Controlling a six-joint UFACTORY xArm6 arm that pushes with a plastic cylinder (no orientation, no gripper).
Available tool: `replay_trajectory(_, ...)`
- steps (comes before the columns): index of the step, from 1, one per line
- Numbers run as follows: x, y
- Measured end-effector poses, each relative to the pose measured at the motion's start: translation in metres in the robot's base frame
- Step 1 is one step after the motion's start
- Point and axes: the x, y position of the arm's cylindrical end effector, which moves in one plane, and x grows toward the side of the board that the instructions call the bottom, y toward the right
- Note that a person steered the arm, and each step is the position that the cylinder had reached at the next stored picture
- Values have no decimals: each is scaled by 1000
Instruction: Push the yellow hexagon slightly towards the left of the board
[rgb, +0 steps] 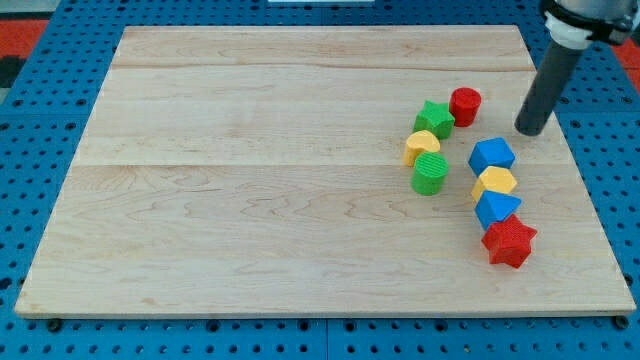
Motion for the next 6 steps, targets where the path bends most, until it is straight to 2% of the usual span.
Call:
replay_trajectory(1, 52, -26)
replay_trajectory(2, 68, -51)
replay_trajectory(4, 51, -45)
replay_trajectory(6, -35, 14)
